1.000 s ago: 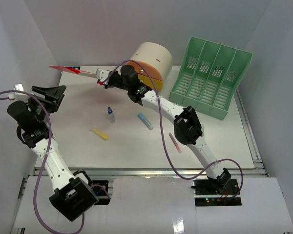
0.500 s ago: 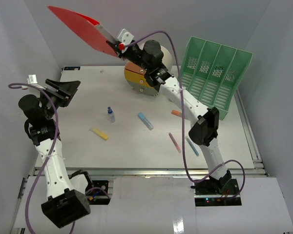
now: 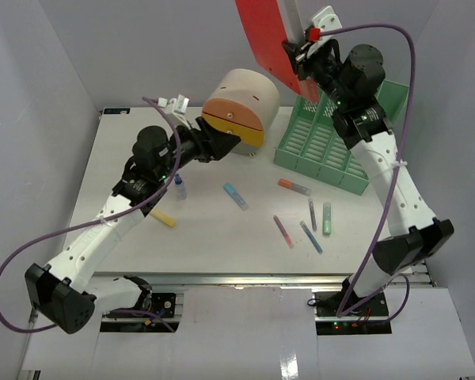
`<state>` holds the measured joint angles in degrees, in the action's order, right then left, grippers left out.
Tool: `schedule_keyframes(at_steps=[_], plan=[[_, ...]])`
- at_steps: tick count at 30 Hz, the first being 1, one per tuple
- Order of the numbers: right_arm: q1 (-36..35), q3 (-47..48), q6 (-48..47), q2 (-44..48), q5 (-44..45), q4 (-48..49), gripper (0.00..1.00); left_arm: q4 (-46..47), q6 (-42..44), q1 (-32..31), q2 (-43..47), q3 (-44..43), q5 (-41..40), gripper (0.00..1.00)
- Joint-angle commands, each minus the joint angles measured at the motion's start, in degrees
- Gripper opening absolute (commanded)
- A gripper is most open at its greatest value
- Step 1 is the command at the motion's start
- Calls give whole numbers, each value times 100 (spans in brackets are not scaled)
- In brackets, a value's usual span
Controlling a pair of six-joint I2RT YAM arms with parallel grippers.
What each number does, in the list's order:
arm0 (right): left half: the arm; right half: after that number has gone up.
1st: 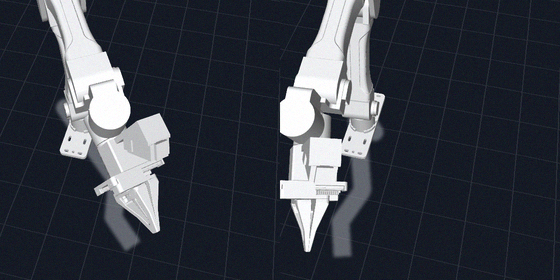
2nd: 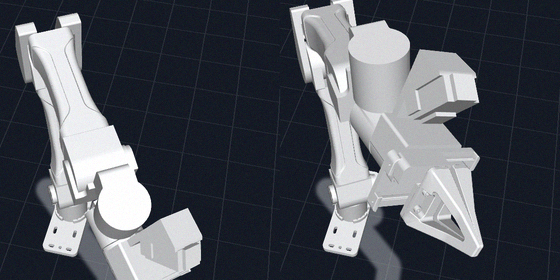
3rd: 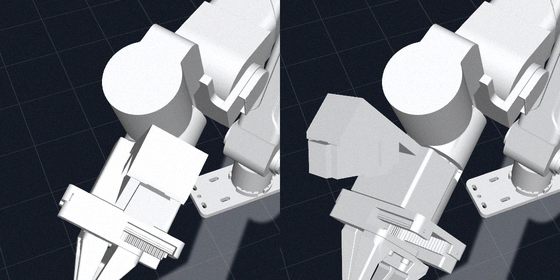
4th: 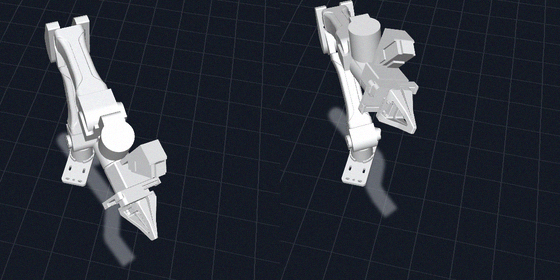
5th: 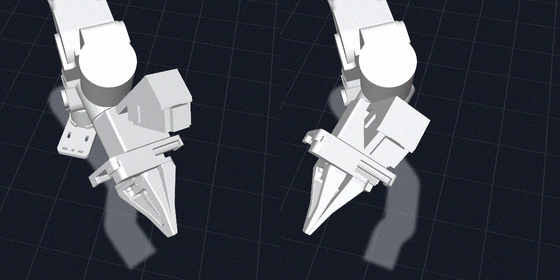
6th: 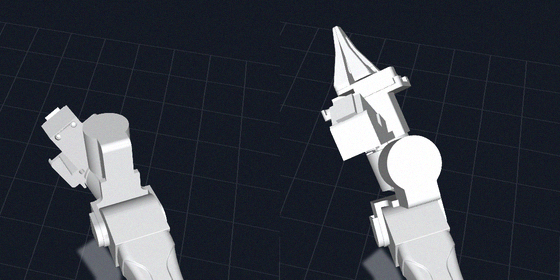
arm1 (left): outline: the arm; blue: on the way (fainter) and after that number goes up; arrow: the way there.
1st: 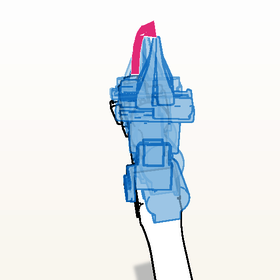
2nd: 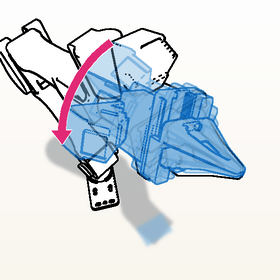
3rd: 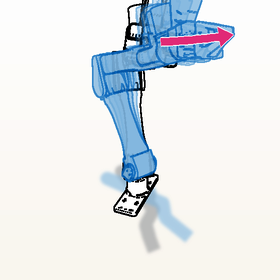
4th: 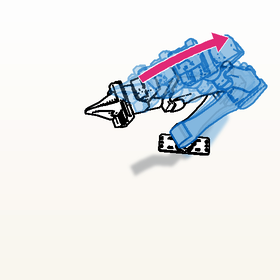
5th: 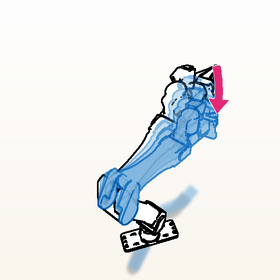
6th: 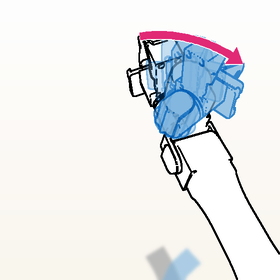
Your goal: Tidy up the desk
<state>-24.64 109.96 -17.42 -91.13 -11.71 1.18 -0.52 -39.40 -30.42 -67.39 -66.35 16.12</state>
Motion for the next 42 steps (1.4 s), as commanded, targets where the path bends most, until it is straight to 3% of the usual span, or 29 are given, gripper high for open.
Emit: schedule_keyframes(at_steps=[1, 2, 4, 13, 25, 35, 42], plan=[[-54, -933, -567, 880, 372, 102, 8, 448, 815, -796, -508, -818, -1085, 75], [-40, -1165, -631, 1105, 519, 102, 8, 453, 869, -967, -669, -1033, -1266, 80], [-13, -1699, -806, 1361, 677, 112, 8, 496, 888, -1239, -823, -1346, -1518, 98], [20, -3152, -1332, 2299, 1396, 394, 8, 1013, 723, -1852, -1018, -1669, -2497, 98], [-15, -4229, -2355, 2672, 1980, 1281, 8, 628, -173, -1914, -1679, -2470, -3236, 98], [-416, -5050, -3360, 2921, 2627, 2433, 8, 588, -500, -1915, -2519, -3422, -3209, 98], [-573, -5503, -4007, 2996, 2850, 3327, 8, 438, -680, -1915, -2692, -3462, -3228, 95]])
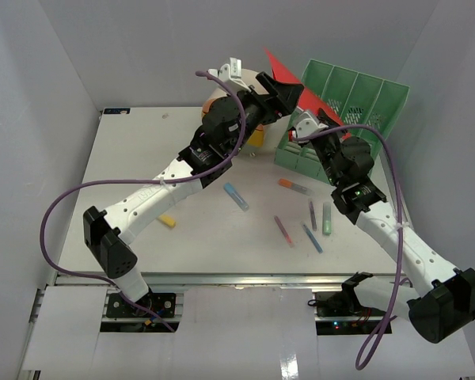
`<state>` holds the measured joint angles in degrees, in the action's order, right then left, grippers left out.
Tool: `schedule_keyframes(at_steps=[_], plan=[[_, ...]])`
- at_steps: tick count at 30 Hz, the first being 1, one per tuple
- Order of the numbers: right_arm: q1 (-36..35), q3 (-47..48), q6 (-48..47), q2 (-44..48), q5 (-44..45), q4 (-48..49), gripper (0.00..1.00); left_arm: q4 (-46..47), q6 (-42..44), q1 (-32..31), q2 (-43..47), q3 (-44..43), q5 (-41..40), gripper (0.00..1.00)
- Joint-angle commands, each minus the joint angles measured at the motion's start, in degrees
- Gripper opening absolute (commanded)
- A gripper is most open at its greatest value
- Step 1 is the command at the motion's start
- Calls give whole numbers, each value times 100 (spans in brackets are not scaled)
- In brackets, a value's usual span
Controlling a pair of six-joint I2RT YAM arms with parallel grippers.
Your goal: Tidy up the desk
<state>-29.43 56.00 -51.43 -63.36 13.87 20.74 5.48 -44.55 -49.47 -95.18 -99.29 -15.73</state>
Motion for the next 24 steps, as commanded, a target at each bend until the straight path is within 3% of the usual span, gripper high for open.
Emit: schedule_keyframes(at_steps=[1, 6, 12, 17, 19, 21, 24], plan=[[-106, -147, -730, 219, 308, 1466, 8, -201, -199, -10, 87, -130, -60, 92], [-265, -455, -1273, 140, 418, 2265, 8, -313, -338, -10, 23, -33, -76, 78], [-355, -855, -1788, 176, 430, 2836, 8, -494, -236, -10, -307, -449, 56, 46], [-373, -999, -1992, 243, 349, 3002, 8, -731, -213, -1, -431, -574, 236, 32], [-387, -1020, -2035, 237, 328, 3041, 8, -750, -162, -1, -431, -574, 279, 21], [-402, -1021, -2060, 237, 319, 3061, 8, -761, -117, 2, -434, -612, 329, 2], [-414, -1012, -2079, 235, 317, 3077, 8, -840, 26, -1, -431, -676, 426, 0]])
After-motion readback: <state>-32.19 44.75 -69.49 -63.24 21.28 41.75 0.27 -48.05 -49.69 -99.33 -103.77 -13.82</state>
